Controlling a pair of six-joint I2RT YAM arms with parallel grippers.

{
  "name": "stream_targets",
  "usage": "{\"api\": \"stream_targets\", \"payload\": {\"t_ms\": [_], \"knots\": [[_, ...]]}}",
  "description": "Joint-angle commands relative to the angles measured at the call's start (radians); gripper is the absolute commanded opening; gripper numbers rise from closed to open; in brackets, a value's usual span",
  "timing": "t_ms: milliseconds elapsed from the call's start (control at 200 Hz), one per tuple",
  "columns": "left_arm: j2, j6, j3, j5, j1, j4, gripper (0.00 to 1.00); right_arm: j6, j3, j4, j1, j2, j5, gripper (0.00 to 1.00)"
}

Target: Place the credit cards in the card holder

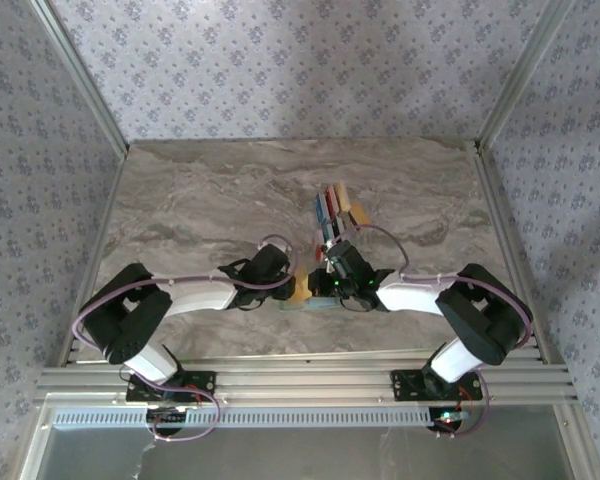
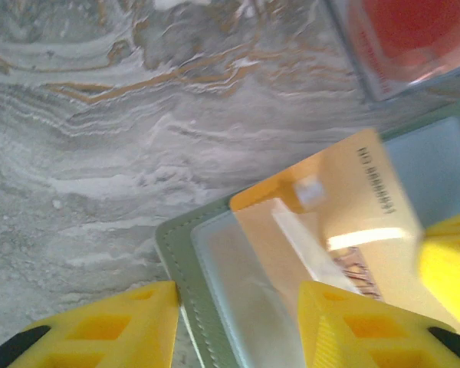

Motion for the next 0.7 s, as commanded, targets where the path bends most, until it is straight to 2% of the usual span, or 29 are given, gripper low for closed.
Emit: {"api": "stream_targets", "payload": {"t_ms": [0, 70, 130, 255, 355, 695], "knots": [[-0.067, -0.003, -0.020, 0.059, 0.013, -0.014, 0.46, 0.012, -0.025, -0.001, 0.011, 0.011, 0.018, 0.00], [-0.080, -0.004, -0.032, 0.065, 0.017, -0.012, 0.46, 0.012, -0.032, 0.005, 0.011, 0.011, 0.016, 0.00], [-0.080, -0.007, -0.039, 0.073, 0.018, -0.005, 0.42, 0.013, -0.034, 0.005, 0.011, 0.011, 0.016, 0.00], [-0.064, -0.014, -0.056, 0.081, 0.020, 0.010, 0.21, 0.010, -0.030, 0.001, 0.011, 0.008, 0.007, 0.00], [-0.046, -0.020, -0.069, 0.082, 0.023, 0.026, 0.11, 0.006, -0.023, -0.018, 0.011, 0.004, -0.003, 0.00], [0.046, -0.040, -0.093, 0.091, 0.023, 0.087, 0.06, 0.030, -0.032, -0.011, 0.014, -0.011, -0.064, 0.00]]}}
